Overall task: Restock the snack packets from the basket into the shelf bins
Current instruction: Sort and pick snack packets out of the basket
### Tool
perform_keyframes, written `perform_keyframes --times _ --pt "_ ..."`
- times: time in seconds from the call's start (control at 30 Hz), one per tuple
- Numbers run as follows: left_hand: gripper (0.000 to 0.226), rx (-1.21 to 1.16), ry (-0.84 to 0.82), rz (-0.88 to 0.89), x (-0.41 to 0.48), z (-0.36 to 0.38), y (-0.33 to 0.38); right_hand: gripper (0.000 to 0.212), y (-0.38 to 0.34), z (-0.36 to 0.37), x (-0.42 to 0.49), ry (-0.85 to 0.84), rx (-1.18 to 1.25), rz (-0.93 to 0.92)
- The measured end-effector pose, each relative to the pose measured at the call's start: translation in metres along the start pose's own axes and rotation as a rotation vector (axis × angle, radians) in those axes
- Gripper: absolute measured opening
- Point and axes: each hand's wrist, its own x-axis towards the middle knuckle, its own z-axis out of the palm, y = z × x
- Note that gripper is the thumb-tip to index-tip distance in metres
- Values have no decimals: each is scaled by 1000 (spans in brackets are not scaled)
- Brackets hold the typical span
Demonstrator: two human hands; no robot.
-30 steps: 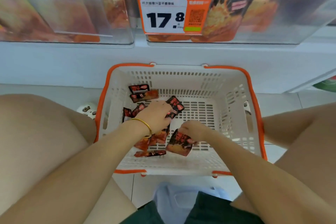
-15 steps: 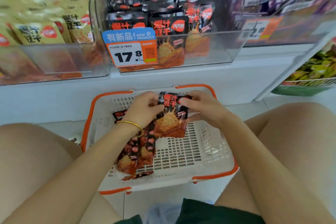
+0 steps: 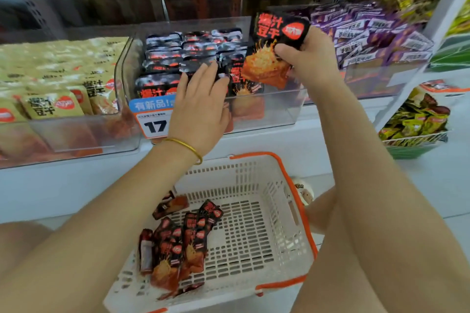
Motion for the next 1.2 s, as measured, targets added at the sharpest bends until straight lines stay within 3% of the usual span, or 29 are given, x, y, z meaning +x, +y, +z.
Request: perform_keyframes --times 0.1,0.17,0.2,0.27,0.37,0.47,0.53,0.6,0.67,0.77,0.8,0.87,0.93,1.0,1.1,1.2 --pt "52 76 -59 8 -2 8 -2 21 15 20 16 -200 -185 156" --pt "52 118 -62 16 -3 10 -2 17 23 29 22 -296 -349 174" --pt "53 126 -61 17 -2 11 -3 14 22 33 23 -307 -461 165" --pt "54 132 -58 20 -1 12 -4 32 19 37 23 -284 -590 166" --pt "57 139 -58 38 -2 12 -4 29 25 43 22 -274 -655 191" --pt "56 126 -23 64 -5 10 -4 56 23 45 18 -230 -743 226" --pt "52 81 49 108 -10 9 -3 60 19 44 14 -173 -733 247" --pt "46 24 137 167 -20 9 -3 56 13 40 3 -79 -731 188" --pt "44 -33 191 220 -38 12 -6 45 7 37 -23 75 -718 16" --pt "41 -36 124 245 -80 29 -22 26 9 52 -86 180 -532 -195" --pt "40 -21 51 232 -95 38 -33 23 16 63 -106 106 -492 -208" --pt "40 3 -128 173 -124 58 -57 21 41 94 -135 -223 -509 -128" --pt "48 25 -336 62 -144 74 -78 18 76 130 -150 -612 -582 15" --pt "51 10 -531 -84 -155 81 -91 19 118 164 -160 -873 -598 177" --pt "49 -3 -728 -208 -166 99 -108 29 180 208 -179 -1027 -556 401" --pt "42 -21 -834 -254 -177 124 -117 57 221 242 -201 -1220 -561 566"
